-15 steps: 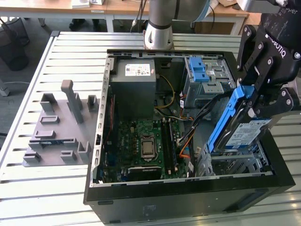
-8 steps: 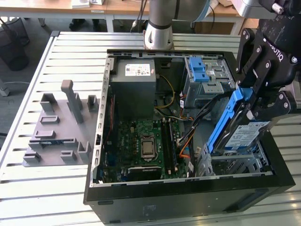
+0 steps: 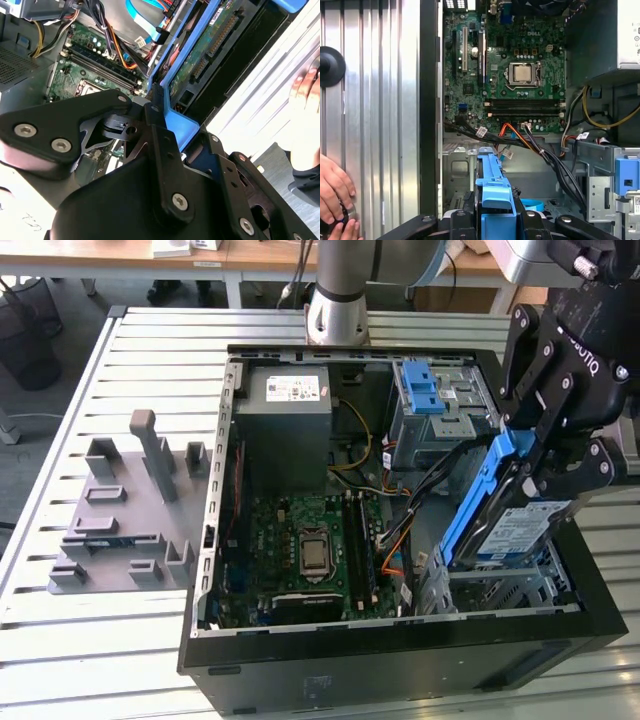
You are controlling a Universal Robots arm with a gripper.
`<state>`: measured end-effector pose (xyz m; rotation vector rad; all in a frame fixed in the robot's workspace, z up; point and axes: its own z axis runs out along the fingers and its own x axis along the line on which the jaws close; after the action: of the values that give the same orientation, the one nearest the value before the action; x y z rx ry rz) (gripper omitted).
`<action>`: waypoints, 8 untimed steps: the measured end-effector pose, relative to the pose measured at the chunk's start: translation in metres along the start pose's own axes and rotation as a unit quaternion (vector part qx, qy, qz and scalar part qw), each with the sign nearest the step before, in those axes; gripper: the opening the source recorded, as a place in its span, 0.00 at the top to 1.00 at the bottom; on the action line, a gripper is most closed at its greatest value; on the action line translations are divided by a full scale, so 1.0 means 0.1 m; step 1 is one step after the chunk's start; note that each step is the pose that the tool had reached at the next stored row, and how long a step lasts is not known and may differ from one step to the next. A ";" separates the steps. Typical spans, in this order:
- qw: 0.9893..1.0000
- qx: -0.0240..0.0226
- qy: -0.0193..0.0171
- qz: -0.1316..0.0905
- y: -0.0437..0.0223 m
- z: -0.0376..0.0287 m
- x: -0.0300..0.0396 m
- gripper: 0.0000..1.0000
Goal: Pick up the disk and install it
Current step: 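Insert the disk into the insertion slot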
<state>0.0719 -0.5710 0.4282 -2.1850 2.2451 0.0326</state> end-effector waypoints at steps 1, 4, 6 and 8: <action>1.000 0.000 0.000 0.000 0.000 0.004 0.000 0.64; 1.000 0.000 0.000 0.000 0.000 0.018 0.000 0.64; 1.000 0.000 0.000 0.000 0.000 0.027 0.001 0.64; 1.000 0.000 0.000 0.000 0.000 0.038 0.001 0.64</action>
<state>0.0719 -0.5711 0.4244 -2.1850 2.2451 0.0327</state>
